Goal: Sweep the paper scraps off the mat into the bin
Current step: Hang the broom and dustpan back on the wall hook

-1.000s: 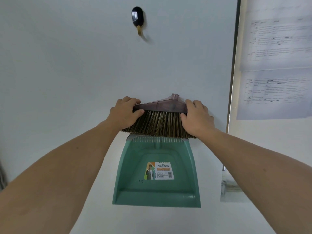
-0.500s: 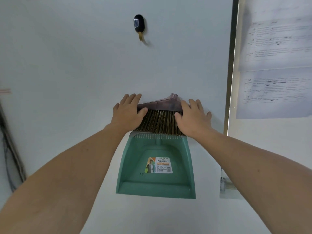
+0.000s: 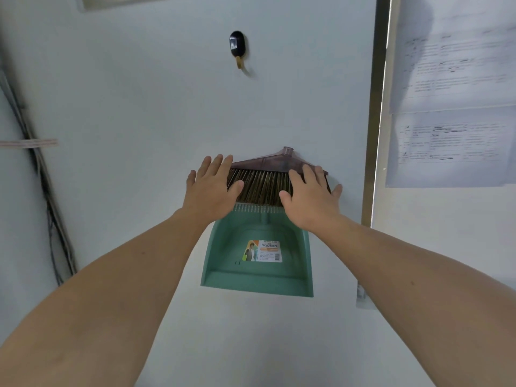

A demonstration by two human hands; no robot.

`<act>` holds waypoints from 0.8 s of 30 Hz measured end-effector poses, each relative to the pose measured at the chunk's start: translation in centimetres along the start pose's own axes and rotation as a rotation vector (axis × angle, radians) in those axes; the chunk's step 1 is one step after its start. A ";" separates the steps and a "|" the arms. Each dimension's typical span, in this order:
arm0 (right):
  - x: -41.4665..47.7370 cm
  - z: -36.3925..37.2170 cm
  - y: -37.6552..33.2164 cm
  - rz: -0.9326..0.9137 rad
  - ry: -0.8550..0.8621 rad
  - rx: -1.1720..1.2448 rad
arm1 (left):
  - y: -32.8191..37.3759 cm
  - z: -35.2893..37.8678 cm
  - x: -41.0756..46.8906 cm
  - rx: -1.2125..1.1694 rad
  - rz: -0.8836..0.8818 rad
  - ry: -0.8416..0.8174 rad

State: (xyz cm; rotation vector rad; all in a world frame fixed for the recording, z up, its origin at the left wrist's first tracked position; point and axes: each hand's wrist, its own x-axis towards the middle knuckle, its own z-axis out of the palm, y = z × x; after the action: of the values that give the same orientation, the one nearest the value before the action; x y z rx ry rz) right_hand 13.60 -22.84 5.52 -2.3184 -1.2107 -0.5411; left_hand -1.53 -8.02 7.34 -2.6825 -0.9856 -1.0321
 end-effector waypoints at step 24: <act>-21.1 -3.7 -8.6 0.140 -0.126 -0.071 | -1.4 -6.3 -19.1 -0.093 0.008 -0.143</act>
State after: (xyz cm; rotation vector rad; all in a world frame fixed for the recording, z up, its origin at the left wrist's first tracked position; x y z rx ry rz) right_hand -5.29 -34.41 -0.91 -2.5072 -1.0902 -0.4002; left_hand -16.62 -19.16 -0.08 -2.8685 -0.9716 -0.9175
